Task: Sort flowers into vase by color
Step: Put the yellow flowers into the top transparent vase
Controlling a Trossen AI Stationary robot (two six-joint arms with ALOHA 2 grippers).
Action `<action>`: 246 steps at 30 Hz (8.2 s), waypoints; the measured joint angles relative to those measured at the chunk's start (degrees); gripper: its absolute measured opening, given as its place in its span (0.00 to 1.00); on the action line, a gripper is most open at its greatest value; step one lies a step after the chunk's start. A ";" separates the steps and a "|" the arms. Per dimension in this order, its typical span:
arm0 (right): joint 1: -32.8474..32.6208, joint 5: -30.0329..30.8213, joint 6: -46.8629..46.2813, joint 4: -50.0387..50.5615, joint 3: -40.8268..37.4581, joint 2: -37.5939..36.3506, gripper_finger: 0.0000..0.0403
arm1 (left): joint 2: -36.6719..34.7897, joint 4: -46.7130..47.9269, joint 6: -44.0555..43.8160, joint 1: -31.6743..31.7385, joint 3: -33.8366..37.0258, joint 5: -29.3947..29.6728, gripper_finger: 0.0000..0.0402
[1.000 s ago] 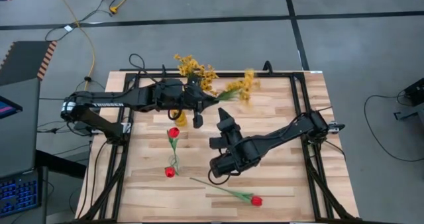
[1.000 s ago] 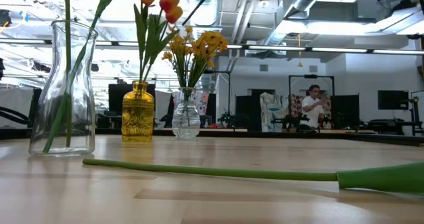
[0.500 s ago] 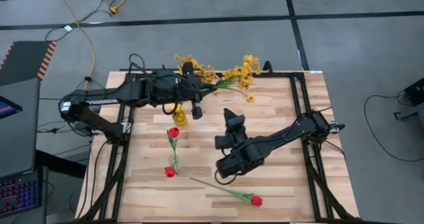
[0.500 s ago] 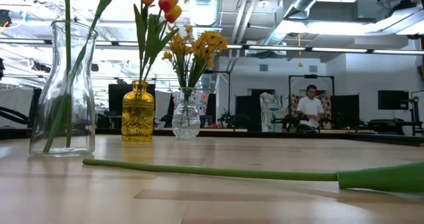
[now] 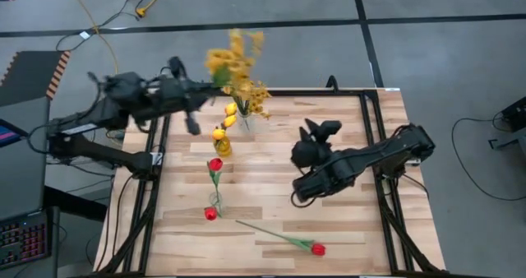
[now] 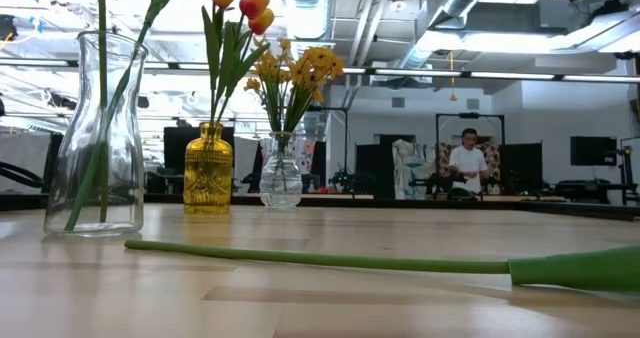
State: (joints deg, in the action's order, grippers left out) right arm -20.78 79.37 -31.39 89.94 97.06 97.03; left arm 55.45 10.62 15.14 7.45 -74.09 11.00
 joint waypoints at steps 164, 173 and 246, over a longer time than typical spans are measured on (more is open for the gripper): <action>27.00 -39.06 34.89 -73.32 -32.00 -6.83 0.34 | 39.28 -95.00 -15.37 29.50 45.97 -37.18 0.21; 27.00 -39.06 34.89 -73.32 -32.00 -6.84 0.34 | 39.28 -95.00 -17.79 29.61 46.02 -37.22 0.28; 27.00 -38.99 34.94 -74.21 -32.00 -6.81 0.34 | 39.24 -100.08 -20.83 31.62 46.00 -41.21 0.04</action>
State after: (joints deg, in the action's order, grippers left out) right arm 6.22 40.38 3.55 15.73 65.06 90.21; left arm 94.70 -89.46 -5.69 39.07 -28.10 -30.21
